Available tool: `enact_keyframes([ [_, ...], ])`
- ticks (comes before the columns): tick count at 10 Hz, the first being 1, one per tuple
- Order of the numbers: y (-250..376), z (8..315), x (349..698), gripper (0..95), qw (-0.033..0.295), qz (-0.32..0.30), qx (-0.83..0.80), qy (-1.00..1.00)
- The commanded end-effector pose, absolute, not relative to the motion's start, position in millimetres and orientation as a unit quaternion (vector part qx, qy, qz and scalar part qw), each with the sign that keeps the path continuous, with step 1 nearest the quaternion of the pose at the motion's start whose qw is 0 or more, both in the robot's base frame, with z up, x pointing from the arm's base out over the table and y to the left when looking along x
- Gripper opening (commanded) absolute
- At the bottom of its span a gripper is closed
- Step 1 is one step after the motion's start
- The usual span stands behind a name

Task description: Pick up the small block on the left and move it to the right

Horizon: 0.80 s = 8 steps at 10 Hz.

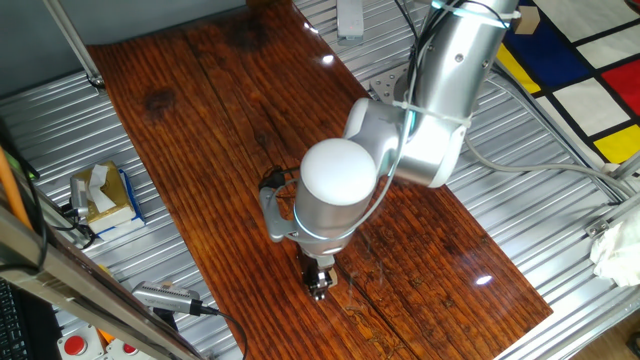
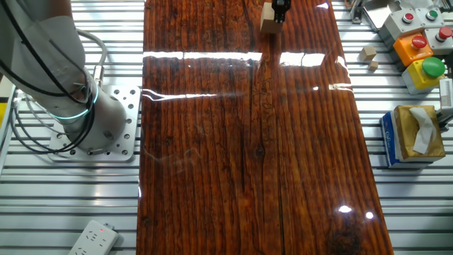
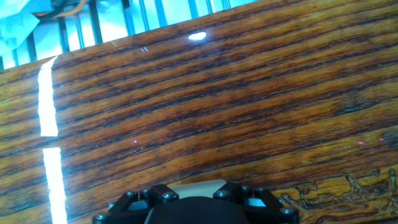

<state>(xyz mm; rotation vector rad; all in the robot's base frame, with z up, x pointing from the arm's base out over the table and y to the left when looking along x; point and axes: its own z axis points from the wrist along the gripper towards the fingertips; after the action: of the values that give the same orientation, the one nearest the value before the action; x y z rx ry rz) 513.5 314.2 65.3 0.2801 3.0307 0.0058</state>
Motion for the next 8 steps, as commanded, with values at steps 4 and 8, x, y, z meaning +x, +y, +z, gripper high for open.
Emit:
enact_keyframes([
  [4, 314.4, 61.5, 513.7, 19.0, 0.052, 0.001, 0.089, 0.995],
  [8, 314.5, 57.2, 513.6, 19.0, 0.055, 0.0, 0.089, 0.995],
])
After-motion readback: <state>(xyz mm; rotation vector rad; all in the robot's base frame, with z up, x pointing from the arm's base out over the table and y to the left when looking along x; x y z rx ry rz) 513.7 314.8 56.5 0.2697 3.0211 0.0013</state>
